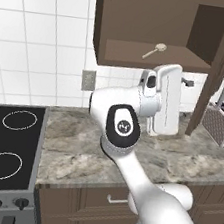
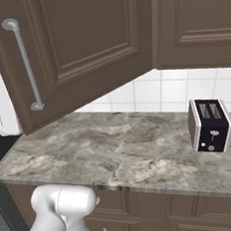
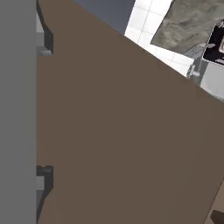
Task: Open the cabinet. Pick the dish brush and place it next to the sink. Then close the cabinet.
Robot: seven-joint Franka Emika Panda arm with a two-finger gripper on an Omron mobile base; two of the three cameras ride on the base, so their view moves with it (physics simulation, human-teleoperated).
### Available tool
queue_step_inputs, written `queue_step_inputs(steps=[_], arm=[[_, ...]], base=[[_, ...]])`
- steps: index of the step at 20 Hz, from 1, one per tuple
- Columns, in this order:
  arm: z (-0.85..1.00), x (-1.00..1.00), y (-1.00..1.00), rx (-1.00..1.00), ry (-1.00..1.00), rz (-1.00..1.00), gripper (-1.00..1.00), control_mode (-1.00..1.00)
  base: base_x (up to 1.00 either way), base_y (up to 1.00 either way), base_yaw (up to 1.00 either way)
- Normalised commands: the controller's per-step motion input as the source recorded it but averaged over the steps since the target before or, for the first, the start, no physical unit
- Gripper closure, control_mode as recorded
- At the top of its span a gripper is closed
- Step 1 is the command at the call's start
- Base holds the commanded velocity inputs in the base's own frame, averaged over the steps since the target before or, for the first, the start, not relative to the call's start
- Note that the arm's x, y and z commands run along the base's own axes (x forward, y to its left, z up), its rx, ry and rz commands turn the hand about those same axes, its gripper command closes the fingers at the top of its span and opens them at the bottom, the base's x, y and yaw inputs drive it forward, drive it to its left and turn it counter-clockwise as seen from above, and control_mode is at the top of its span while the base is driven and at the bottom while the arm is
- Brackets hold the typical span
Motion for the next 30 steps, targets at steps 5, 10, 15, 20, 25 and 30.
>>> queue_step_inputs(steps=[5, 10, 15, 20, 25, 30], arm=[[0.0, -0.61, -0.44, 0.0, 0.0, -0.03, -1.0, -1.0], [0.06, -0.37, -0.49, 0.0, 0.0, -0.01, -1.0, -1.0], [0.18, -0.08, -0.57, 0.0, 0.01, 0.0, -1.0, -1.0], [0.24, 0.0, -0.69, 0.0, 0.03, 0.0, -1.0, -1.0], [0.1, 0.0, -0.75, 0.0, 0.01, 0.0, -1.0, -1.0], [0.11, 0.0, -0.53, 0.0, 0.03, 0.0, -1.0, -1.0]], base=[[0.0, 0.0, 0.0], [0.0, 0.0, 0.0], [0.0, 0.0, 0.0], [0.0, 0.0, 0.0], [0.0, 0.0, 0.0], [0.0, 0.0, 0.0]])
